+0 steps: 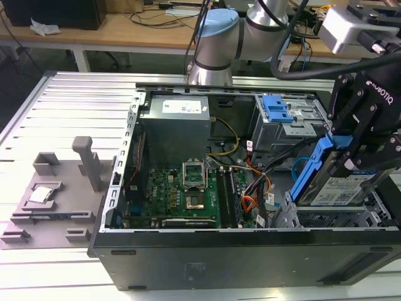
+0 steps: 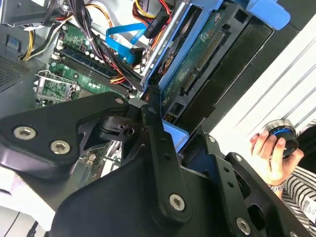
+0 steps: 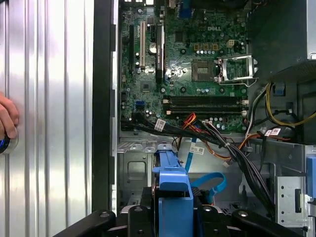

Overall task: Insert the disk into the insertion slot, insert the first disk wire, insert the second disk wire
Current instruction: 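Insert the disk into the insertion slot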

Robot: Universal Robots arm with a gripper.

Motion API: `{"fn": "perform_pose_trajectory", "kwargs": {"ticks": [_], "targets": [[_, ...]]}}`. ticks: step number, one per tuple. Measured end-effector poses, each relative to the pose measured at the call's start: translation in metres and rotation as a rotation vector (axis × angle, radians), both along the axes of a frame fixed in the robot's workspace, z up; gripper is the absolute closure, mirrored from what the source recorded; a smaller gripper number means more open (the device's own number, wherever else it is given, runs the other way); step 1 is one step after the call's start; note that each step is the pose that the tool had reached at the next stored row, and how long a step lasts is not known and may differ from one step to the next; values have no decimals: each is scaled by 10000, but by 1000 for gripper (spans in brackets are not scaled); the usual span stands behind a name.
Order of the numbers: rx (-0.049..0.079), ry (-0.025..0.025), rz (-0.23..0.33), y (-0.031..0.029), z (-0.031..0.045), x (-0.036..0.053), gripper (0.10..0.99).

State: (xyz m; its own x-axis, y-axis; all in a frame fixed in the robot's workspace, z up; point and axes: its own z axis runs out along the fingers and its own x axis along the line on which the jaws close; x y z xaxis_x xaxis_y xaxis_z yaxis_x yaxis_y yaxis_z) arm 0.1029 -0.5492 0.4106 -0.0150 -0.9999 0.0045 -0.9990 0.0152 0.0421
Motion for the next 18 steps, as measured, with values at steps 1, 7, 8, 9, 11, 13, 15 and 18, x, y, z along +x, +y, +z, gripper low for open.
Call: {"fn": "perform_pose_trajectory", "kwargs": {"ticks": [1, 7, 8, 9, 11, 13, 15, 18], "targets": [[0, 0, 0, 0, -10, 0, 722], [0, -1, 0, 0, -63, 0, 722], [0, -1, 0, 0, -73, 0, 722], [-1, 0, 0, 0, -81, 0, 722], [-2, 0, 0, 0, -92, 0, 722], [-1, -1, 0, 0, -94, 0, 722], [-1, -1, 1, 0, -94, 0, 710], [0, 0, 0, 0, -96, 0, 647]]}}
